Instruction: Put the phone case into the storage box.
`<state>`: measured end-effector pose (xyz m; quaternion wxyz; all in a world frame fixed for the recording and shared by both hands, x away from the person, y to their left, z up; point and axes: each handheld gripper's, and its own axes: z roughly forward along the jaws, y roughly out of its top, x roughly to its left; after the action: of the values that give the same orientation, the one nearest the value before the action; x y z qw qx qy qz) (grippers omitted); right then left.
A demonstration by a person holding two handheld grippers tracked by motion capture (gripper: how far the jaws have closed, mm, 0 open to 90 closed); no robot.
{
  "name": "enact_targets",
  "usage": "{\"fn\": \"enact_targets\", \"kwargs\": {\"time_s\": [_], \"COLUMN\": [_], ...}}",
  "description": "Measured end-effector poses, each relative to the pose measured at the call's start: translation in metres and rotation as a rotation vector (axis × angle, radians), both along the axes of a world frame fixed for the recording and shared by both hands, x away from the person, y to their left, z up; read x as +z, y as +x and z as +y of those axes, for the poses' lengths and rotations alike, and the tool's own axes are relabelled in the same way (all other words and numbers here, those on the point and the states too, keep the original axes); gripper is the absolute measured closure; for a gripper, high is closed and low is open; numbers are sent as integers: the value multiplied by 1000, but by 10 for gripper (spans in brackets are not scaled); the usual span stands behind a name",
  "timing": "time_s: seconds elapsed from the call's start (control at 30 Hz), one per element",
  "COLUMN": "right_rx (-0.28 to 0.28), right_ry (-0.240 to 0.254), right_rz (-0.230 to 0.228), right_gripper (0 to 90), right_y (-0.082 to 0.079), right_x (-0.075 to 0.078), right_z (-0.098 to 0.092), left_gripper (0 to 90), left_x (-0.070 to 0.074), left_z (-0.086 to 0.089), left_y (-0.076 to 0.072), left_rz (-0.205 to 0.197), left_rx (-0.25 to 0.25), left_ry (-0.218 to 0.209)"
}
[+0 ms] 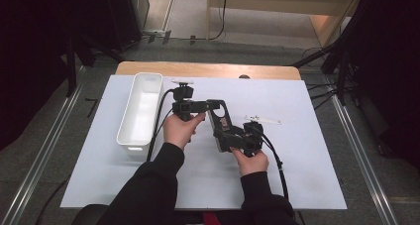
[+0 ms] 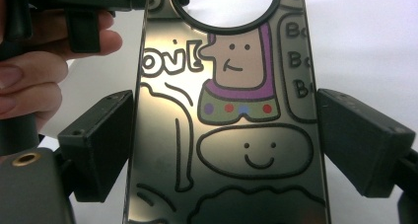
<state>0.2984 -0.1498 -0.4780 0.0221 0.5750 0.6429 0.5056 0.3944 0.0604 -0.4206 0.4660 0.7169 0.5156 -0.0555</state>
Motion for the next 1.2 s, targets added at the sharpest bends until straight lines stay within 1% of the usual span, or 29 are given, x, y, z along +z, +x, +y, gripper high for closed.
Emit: {"fn": "enact_targets", "kwargs": {"time_s": [0.2, 0.23, 0.3, 0.33, 0.4, 0.47, 0.53, 0.63, 0.7, 0.83, 0.9, 1.03, 1.2], "right_rx": [0, 1, -5, -7, -8, -11, -15, -18, -18, -20, -20, -17, -18], "right_ry": [10, 12, 17, 23, 25, 29, 33, 37, 40, 39, 38, 36, 33], "right_rz": [-2, -1, 0, 3, 2, -1, -1, -3, -6, -13, -15, -15, -19], "right_gripper": [109, 109, 109, 109, 108, 109, 109, 109, 109, 109, 109, 109, 109], "right_y": [-1, -1, -2, -2, -2, -3, -3, -4, -4, -4, -4, -5, -5], "right_x": [-2, -2, -3, -3, -5, -5, -5, -5, -4, -4, -4, -4, -4], "right_z": [3, 3, 3, 4, 4, 4, 4, 4, 4, 4, 5, 6, 7], "left_gripper": [343, 363, 374, 396, 396, 432, 440, 482, 508, 527, 550, 592, 619], "left_x": [-1, 0, 0, 0, -1, -1, -1, -2, -2, -2, -2, -2, -3], "left_z": [0, 0, -1, -1, -2, -3, -3, -4, -3, -2, -2, -2, -2], "left_y": [0, 0, 0, 0, 0, 0, 0, 0, 0, 1, 1, 1, 0], "left_rz": [-7, -8, -16, -11, 2, -7, -3, -10, -3, 4, 10, 11, 11], "left_rx": [20, 24, 41, 42, 42, 52, 48, 51, 49, 51, 46, 47, 50], "left_ry": [2, 8, 15, 13, 7, 6, 0, 19, 16, 0, -5, 2, -11]}}
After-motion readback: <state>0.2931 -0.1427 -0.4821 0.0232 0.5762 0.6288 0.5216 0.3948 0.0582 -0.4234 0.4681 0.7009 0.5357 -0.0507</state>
